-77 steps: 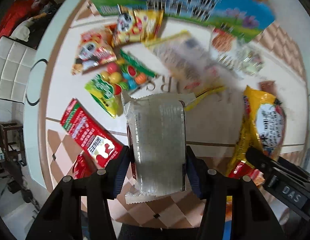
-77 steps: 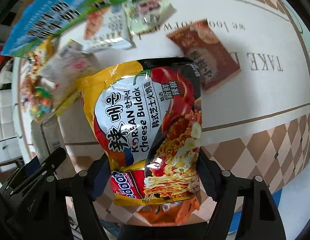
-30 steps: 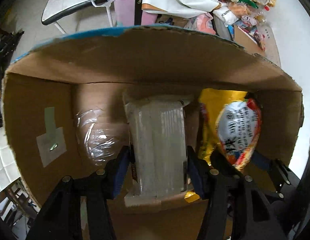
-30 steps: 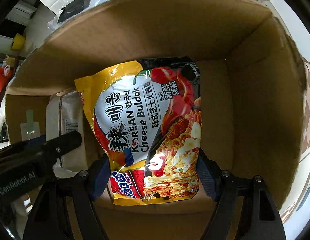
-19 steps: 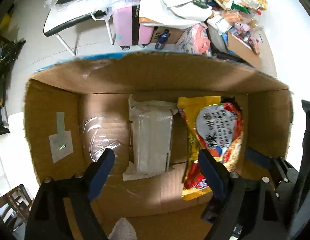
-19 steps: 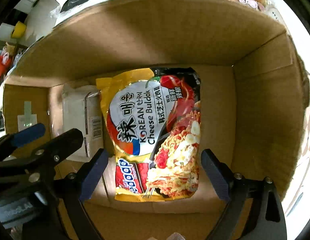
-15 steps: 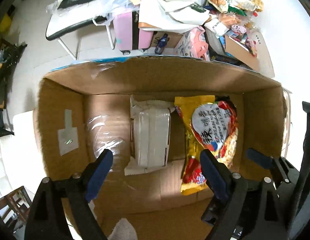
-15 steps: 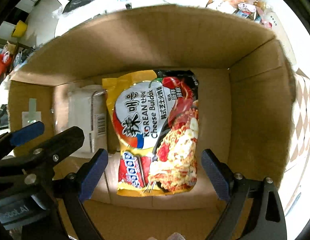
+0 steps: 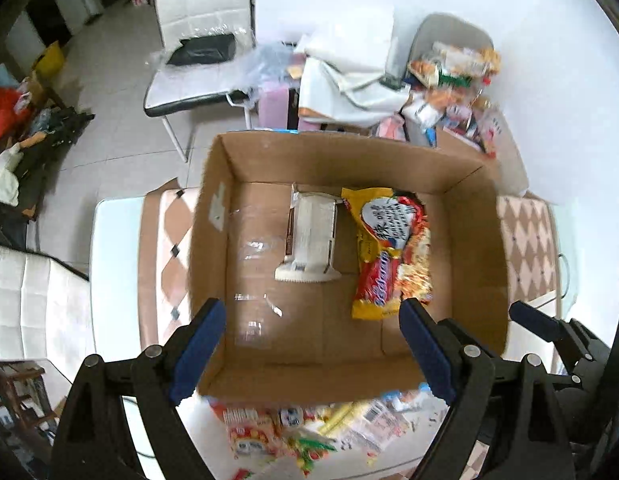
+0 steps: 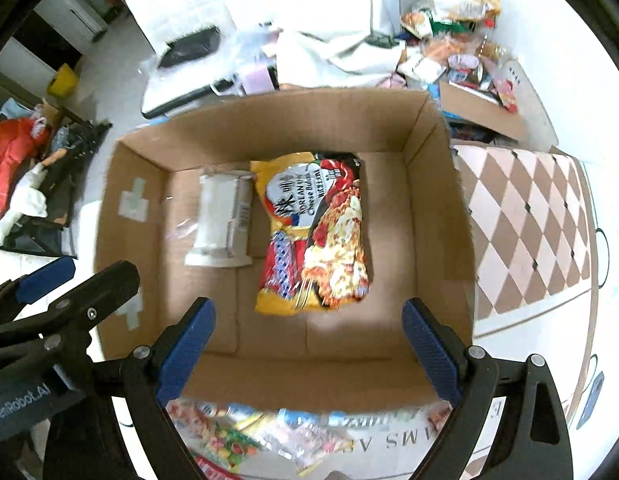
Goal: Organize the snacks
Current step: 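Grasp the orange chip bag with the left tool while the right tool grasps the yellow bread bag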
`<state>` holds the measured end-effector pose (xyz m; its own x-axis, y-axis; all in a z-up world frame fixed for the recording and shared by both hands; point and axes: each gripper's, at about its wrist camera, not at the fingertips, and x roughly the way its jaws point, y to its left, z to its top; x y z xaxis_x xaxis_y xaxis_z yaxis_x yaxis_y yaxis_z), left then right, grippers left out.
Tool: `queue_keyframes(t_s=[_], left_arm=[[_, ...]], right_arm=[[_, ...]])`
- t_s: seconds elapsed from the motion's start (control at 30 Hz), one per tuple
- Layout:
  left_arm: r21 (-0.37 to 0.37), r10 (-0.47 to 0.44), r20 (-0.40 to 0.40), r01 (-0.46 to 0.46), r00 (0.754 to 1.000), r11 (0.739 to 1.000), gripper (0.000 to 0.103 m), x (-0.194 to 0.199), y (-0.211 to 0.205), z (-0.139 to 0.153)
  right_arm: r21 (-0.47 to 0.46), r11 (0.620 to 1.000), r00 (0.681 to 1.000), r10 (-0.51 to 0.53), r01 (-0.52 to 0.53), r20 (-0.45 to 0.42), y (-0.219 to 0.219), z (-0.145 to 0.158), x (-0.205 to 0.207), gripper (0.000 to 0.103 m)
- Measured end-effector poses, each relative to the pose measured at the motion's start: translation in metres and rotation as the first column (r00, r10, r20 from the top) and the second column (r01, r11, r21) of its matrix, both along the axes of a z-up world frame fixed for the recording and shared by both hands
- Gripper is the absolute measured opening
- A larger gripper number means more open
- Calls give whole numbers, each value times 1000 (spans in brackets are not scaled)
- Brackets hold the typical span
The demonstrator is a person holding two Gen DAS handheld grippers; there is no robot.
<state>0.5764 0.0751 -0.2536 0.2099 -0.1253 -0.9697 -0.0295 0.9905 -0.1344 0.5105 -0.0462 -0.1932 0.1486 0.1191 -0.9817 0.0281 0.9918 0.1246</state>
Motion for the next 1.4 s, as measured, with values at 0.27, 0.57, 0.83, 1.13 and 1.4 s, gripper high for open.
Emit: queue_keyframes(t_s=[0.27,0.57,0.83,1.13,1.4], left_arm=[[-34,43,22,-42,999,999,88,-70,11,38],[30,132,-174,-128,976,991,89,-138,45,-43],[74,165,-301,-149,939,986,89,-160,59,-122],[76,183,-351,-167,918,983,88,-150,60,-160],[108,198,-396,-168,897,980,89,-146,63,-195]], right_arm=[[75,996,998,41,-44,50,1,42,-55,96],[39,979,968,203,-199,-148,13,-43,-127,96],[9,938,883,329,-346,-334,30,-146,-136,96],[-25,954,884,265,-297,-386,26,-178,-141,88],[69,997,872,-6,45,-489,-21,-183,-160,74]])
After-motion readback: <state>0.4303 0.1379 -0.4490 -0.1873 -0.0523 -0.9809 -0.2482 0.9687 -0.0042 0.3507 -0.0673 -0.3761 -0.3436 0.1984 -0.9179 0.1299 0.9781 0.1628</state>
